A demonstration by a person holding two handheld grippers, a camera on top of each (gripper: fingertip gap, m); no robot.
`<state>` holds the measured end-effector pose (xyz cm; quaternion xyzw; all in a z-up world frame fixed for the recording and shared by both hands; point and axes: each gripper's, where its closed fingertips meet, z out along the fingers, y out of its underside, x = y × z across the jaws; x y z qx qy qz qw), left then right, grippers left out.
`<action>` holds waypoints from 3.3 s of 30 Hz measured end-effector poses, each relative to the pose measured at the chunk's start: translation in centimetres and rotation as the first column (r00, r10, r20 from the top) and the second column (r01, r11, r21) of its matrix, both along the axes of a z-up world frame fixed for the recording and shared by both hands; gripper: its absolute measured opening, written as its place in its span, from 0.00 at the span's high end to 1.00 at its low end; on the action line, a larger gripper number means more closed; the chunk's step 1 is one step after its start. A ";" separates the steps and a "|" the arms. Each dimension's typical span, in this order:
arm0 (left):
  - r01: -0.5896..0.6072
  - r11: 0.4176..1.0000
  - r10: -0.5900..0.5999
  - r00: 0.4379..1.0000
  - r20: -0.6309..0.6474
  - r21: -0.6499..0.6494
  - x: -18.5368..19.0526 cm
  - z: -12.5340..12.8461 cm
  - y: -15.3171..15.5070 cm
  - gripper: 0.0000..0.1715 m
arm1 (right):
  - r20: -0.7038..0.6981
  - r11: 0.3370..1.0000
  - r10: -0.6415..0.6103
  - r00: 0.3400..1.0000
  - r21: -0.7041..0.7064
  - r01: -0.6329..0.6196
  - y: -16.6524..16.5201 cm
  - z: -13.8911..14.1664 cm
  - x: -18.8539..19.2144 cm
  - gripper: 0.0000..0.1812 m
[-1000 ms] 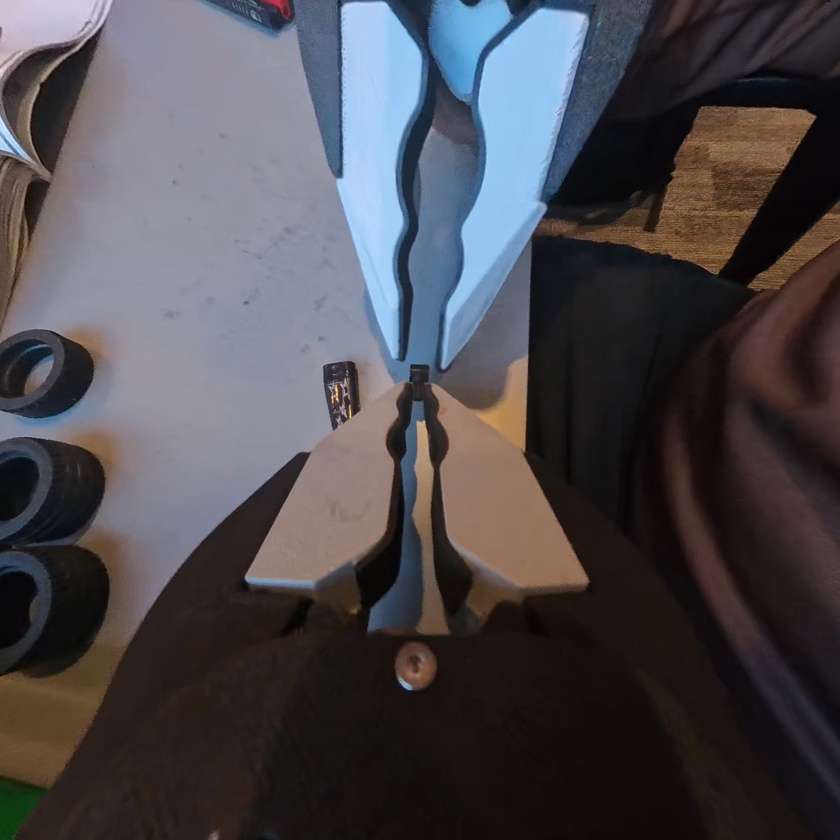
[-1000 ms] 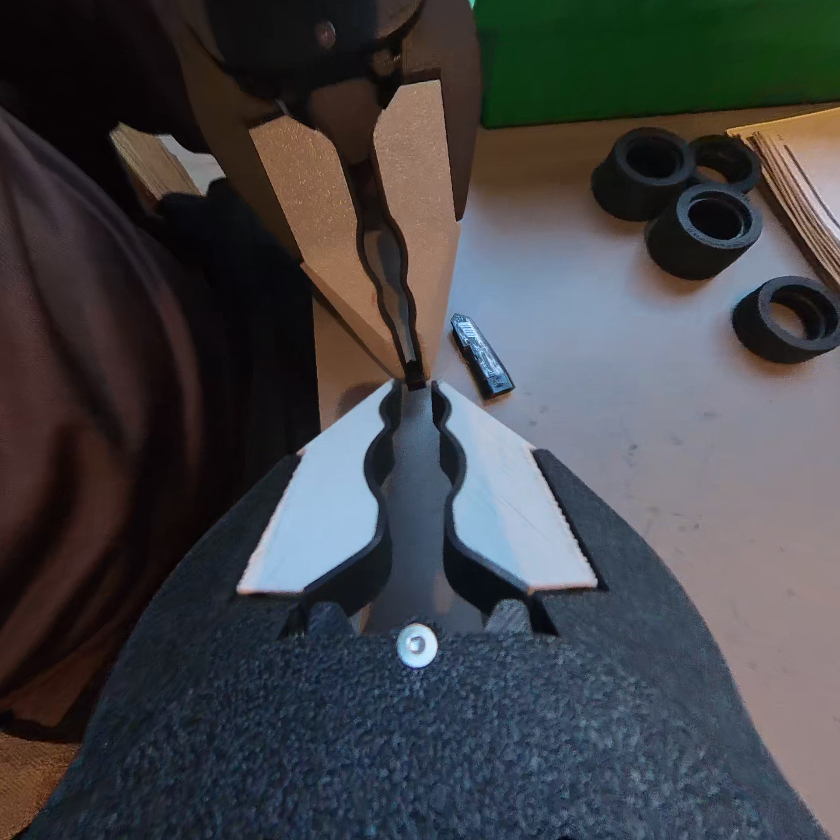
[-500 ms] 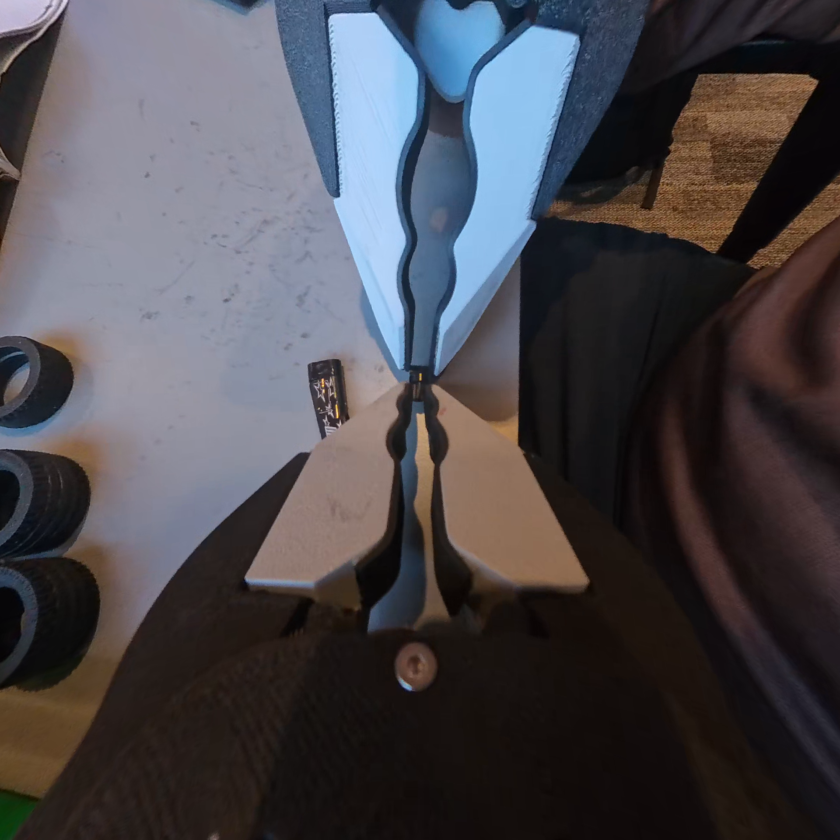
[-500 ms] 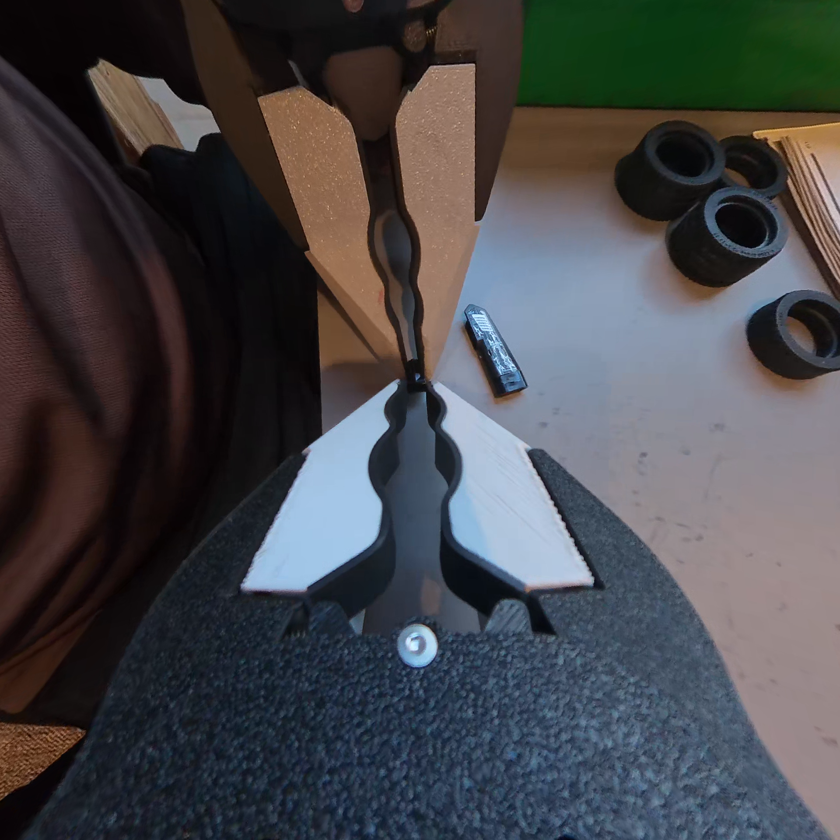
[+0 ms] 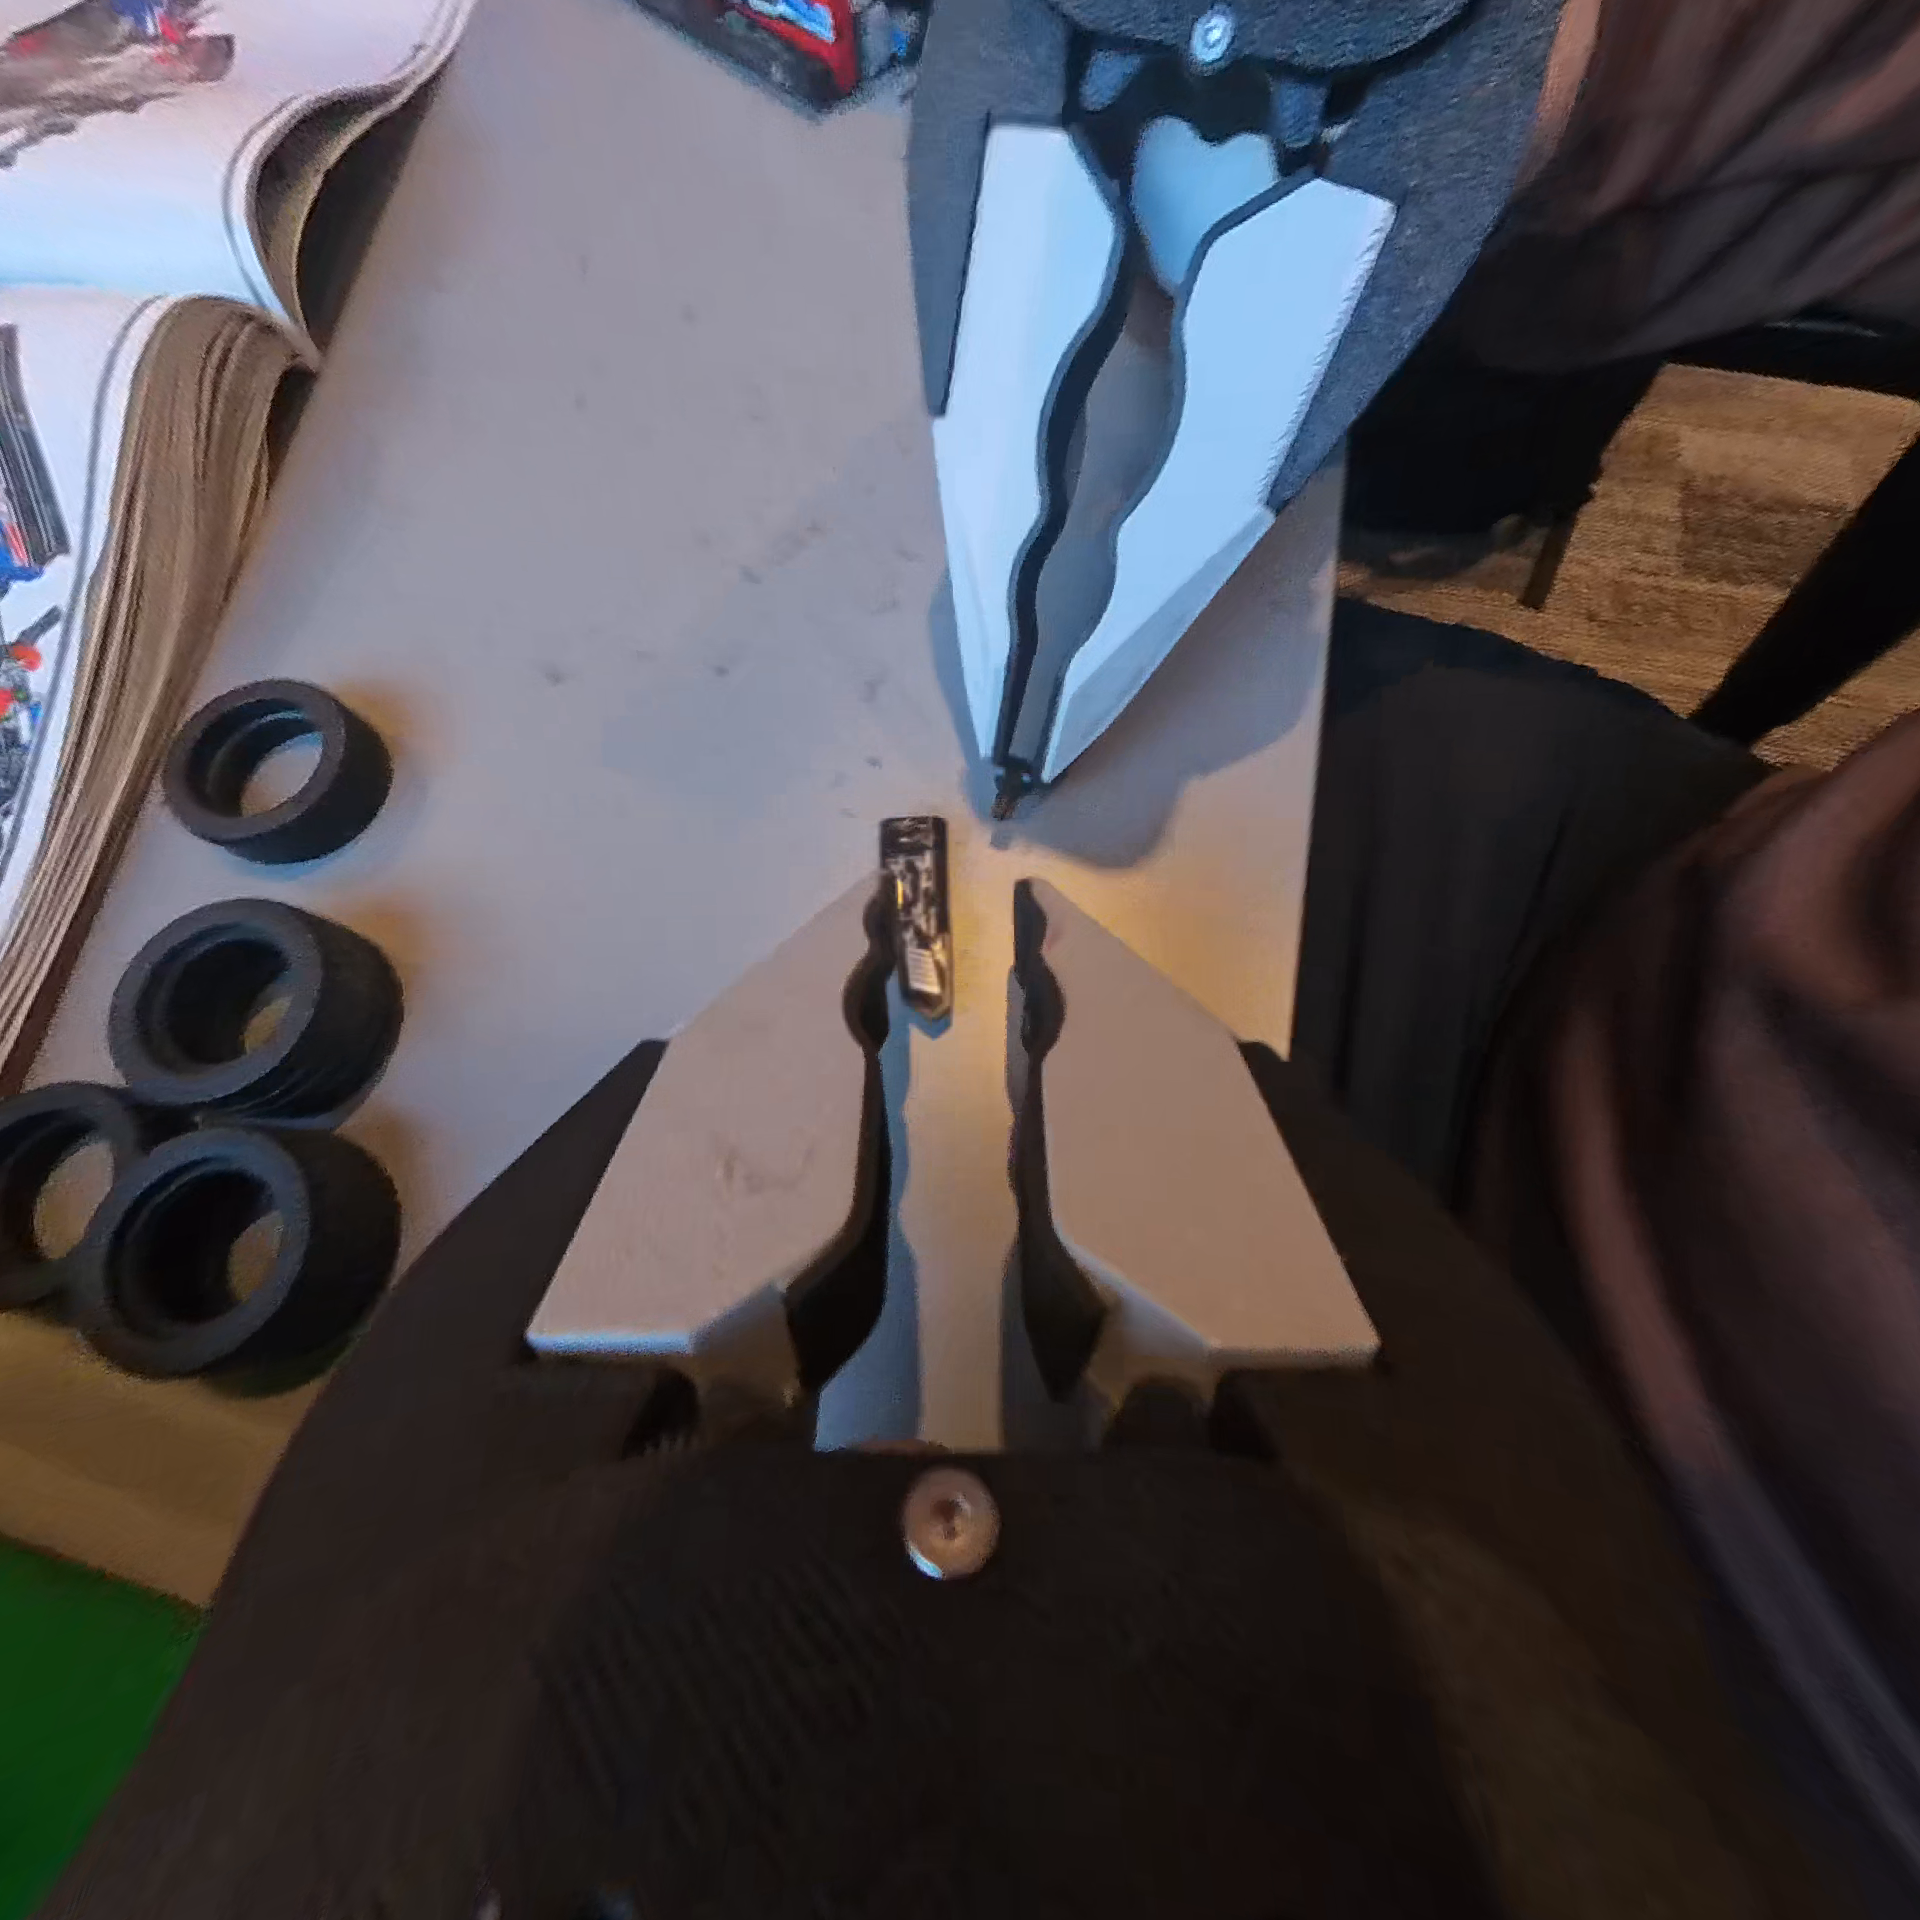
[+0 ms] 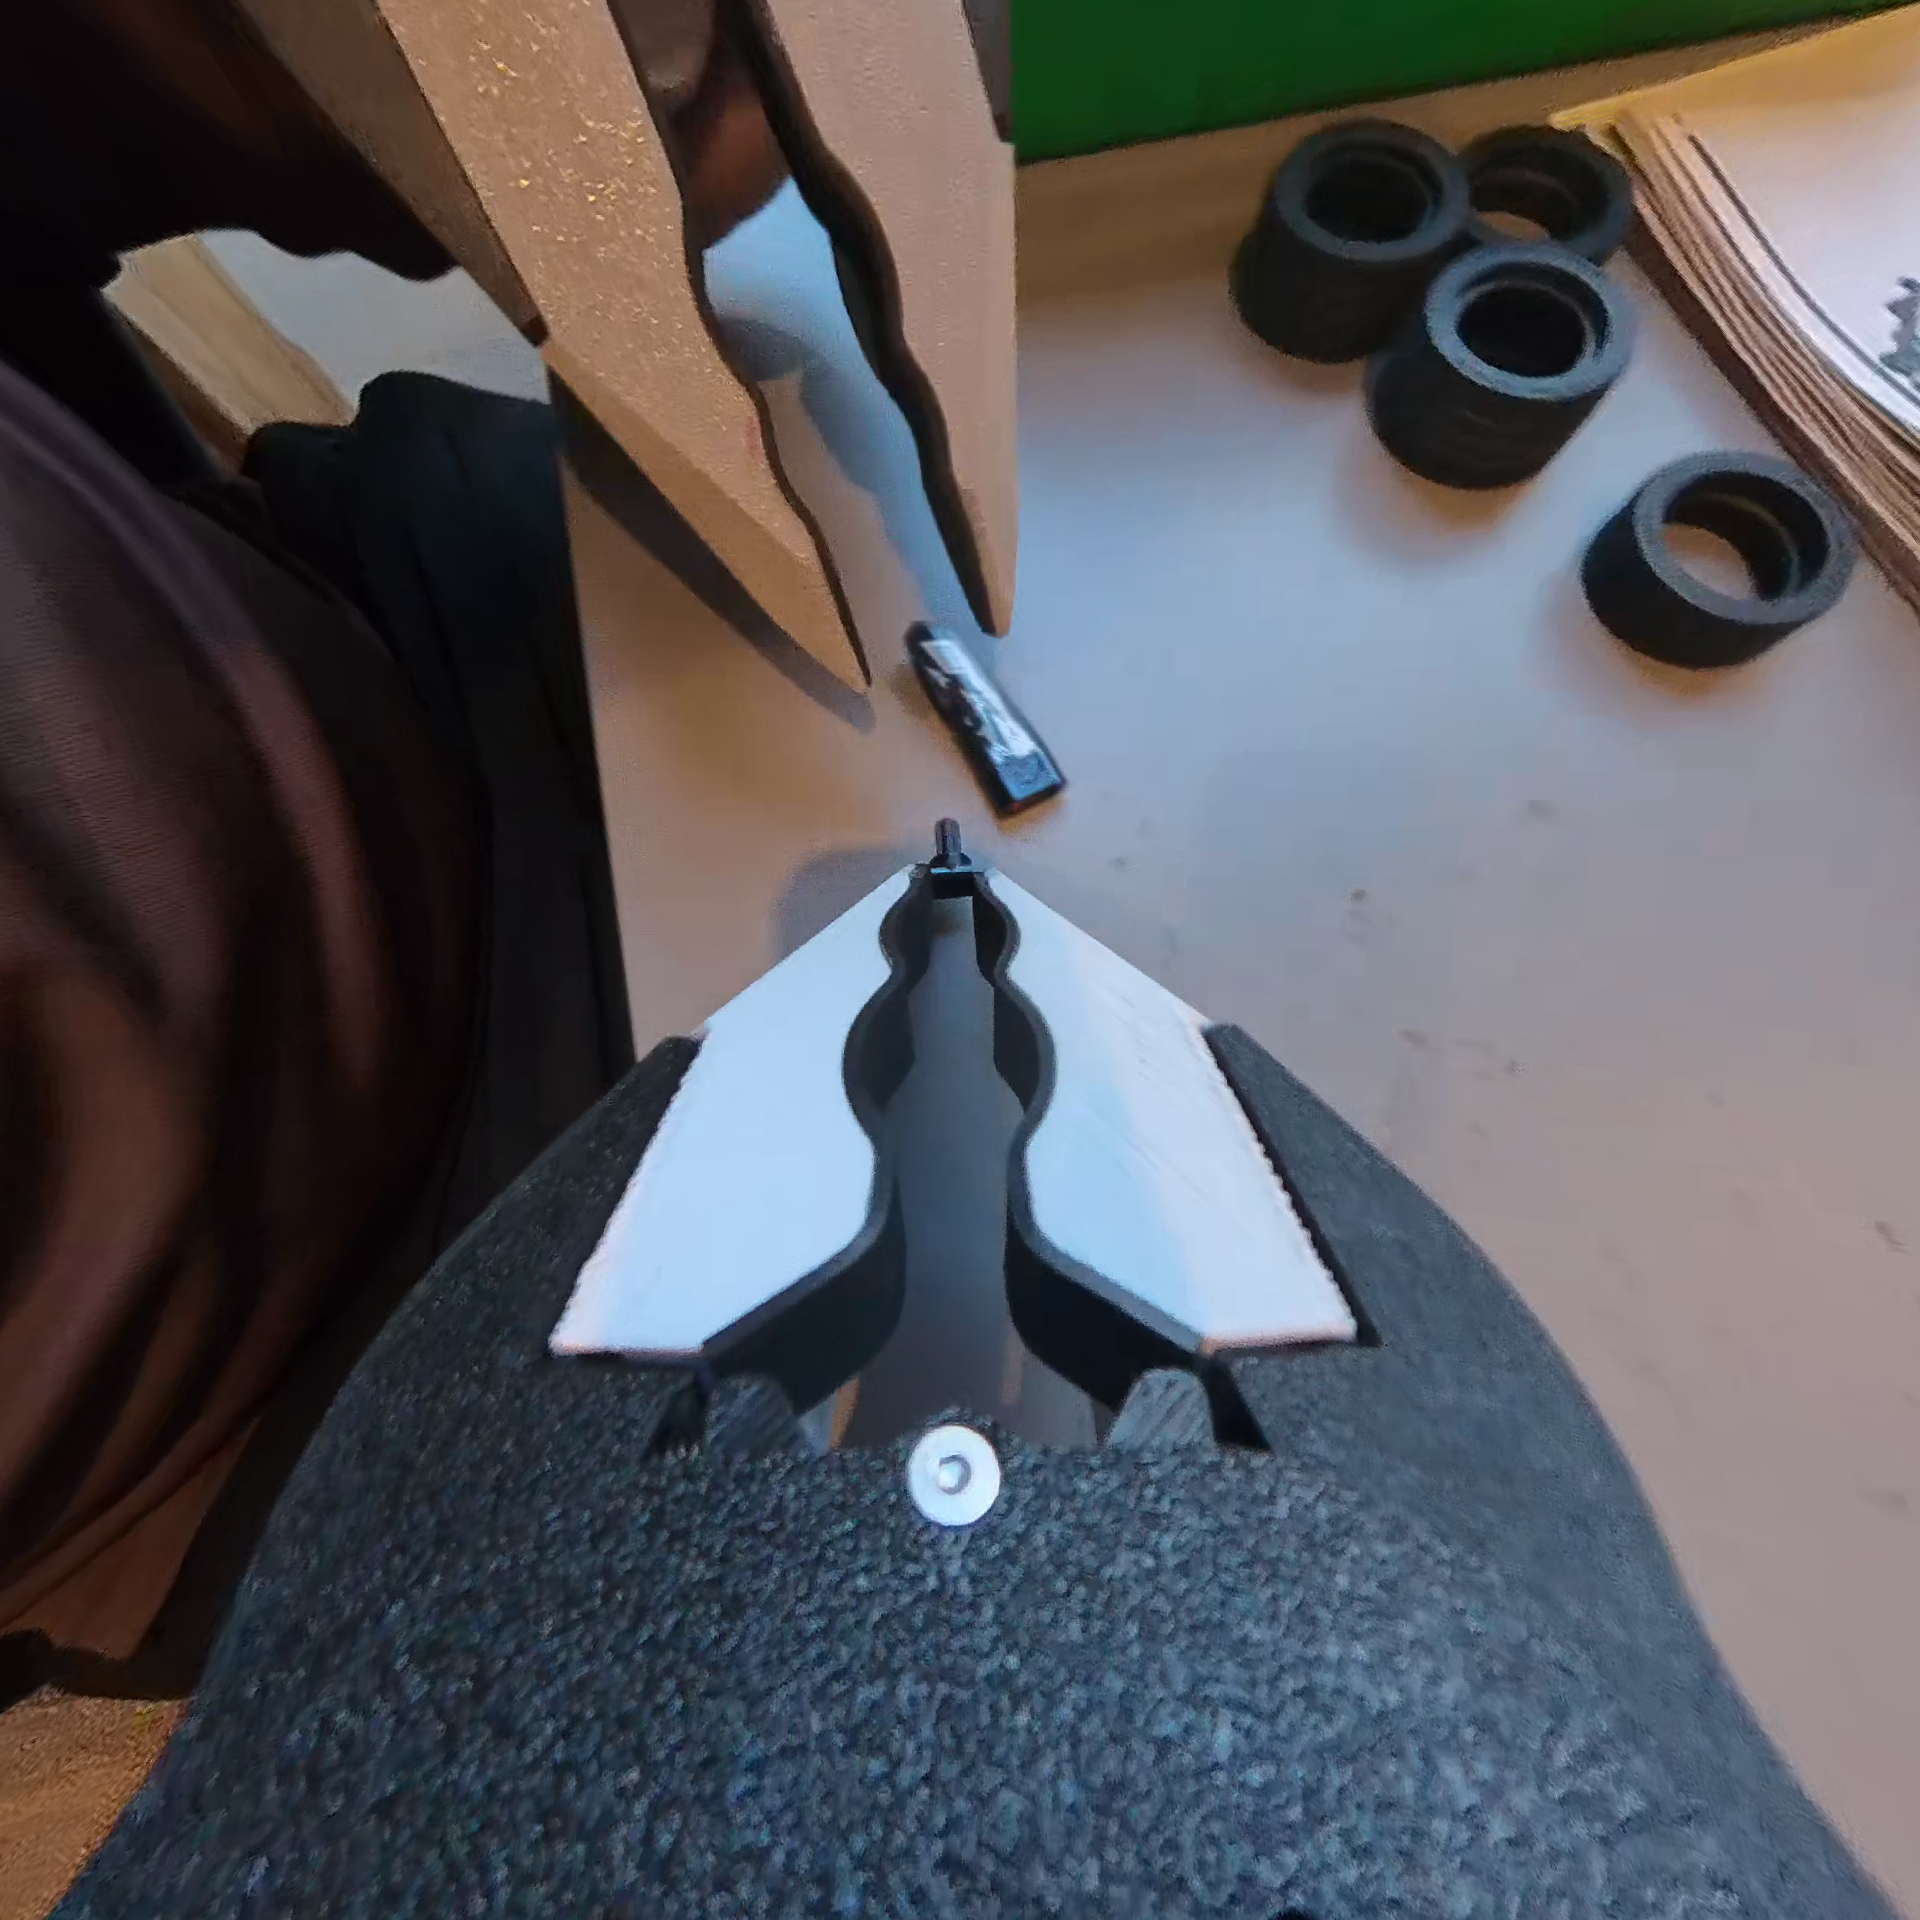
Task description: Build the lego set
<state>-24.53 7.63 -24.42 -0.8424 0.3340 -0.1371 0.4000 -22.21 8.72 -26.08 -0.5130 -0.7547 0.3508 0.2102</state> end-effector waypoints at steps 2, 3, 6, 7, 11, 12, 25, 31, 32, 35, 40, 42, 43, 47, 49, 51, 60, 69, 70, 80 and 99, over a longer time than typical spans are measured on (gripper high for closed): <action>-0.018 0.999 0.017 1.000 -0.026 -0.039 -0.3 -0.7 0.4 0.87 | 0.006 1.000 -0.027 1.000 -0.001 0.027 0.9 -0.1 0.0 0.96; -0.020 0.998 0.018 0.999 -0.043 -0.053 -0.4 -1.1 0.6 0.86 | 0.011 0.999 -0.036 0.999 0.000 0.036 1.2 -0.2 0.0 0.95; -0.001 0.996 -0.007 0.996 -0.093 -0.086 0.0 -2.0 1.0 0.87 | 0.030 0.999 -0.050 0.998 0.012 0.050 1.8 -0.5 0.0 0.96; 0.009 0.995 -0.020 0.993 -0.116 -0.099 0.0 -2.3 1.0 0.88 | 0.031 0.999 -0.050 0.998 0.015 0.050 1.8 -0.6 0.0 0.96; 0.063 0.992 -0.075 0.991 -0.107 -0.112 0.4 -2.4 1.2 0.94 | 0.032 0.999 -0.050 0.998 0.019 0.050 1.6 -0.6 -0.2 0.96; 0.082 0.990 -0.093 0.991 -0.097 -0.114 0.4 -2.4 1.2 0.94 | 0.033 0.999 -0.048 0.998 0.013 0.048 1.5 -0.6 -0.3 0.96; 0.133 0.988 -0.134 0.991 -0.013 -0.083 0.6 -2.4 1.0 0.94 | 0.042 0.999 -0.039 0.998 -0.022 0.040 1.3 -0.6 -0.5 0.96; 0.123 0.989 -0.124 0.992 -0.011 -0.081 0.6 -2.4 1.1 0.94 | 0.041 0.999 -0.037 0.998 -0.025 0.038 1.3 -0.6 -0.6 0.96; 0.123 0.989 -0.125 0.992 -0.012 -0.080 0.7 -2.4 1.1 0.94 | 0.041 0.999 -0.038 0.998 -0.026 0.039 1.2 -0.6 -0.6 0.96; 0.122 0.989 -0.123 0.992 -0.007 -0.088 0.7 -2.4 1.1 0.94 | 0.042 0.999 -0.038 0.998 -0.028 0.039 1.3 -0.6 -0.7 0.96; 0.116 0.989 -0.118 0.993 -0.012 -0.092 0.7 -2.4 1.1 0.94 | 0.039 0.999 -0.031 0.999 -0.012 0.031 1.3 -0.6 -0.7 0.96; 0.121 0.988 -0.123 0.992 -0.023 -0.094 0.7 -2.4 1.1 0.94 | 0.033 1.000 -0.022 0.999 0.002 0.022 1.2 -0.6 -0.7 0.96; 0.129 0.987 -0.133 0.991 -0.031 -0.096 0.7 -2.4 1.1 0.94 | 0.032 1.000 -0.017 0.999 0.005 0.017 1.2 -0.6 -0.7 0.96; 0.176 0.978 -0.181 0.983 -0.038 -0.111 0.7 -2.4 1.0 0.94 | 0.018 0.999 0.011 1.000 0.039 -0.012 1.1 -0.6 -0.8 0.96; 0.187 0.976 -0.194 0.980 -0.050 -0.115 0.7 -2.5 1.0 0.94 | 0.012 0.998 0.025 1.000 0.052 -0.026 1.1 -0.6 -0.8 0.96; 0.210 0.971 -0.218 0.975 -0.053 -0.117 0.9 -2.4 0.8 0.94 | 0.011 0.997 0.059 0.998 0.054 -0.060 0.9 -0.6 -0.6 0.96; 0.224 0.968 -0.235 0.967 -0.095 -0.117 1.2 -2.5 0.5 0.94 | 0.085 0.998 0.040 0.996 -0.061 -0.035 0.8 -0.6 -0.5 0.96; 0.228 0.965 -0.237 0.969 -0.063 -0.131 1.2 -2.5 0.5 0.94 | 0.031 0.996 0.074 0.997 0.045 -0.076 0.7 -0.6 -0.4 0.96; 0.227 0.965 -0.236 0.970 -0.058 -0.127 1.2 -2.5 0.5 0.94 | 0.028 0.995 0.077 0.997 0.056 -0.078 0.7 -0.6 -0.4 0.96; 0.232 0.961 -0.248 0.963 -0.102 -0.152 1.2 -2.5 0.5 0.94 | 0.036 0.994 0.070 0.997 0.082 -0.073 0.6 -0.6 -0.6 0.97; 0.189 0.974 -0.197 0.979 -0.053 -0.124 1.1 -2.5 0.6 0.94 | 0.038 0.998 0.051 0.998 -0.028 -0.050 0.6 -0.6 -1.0 0.95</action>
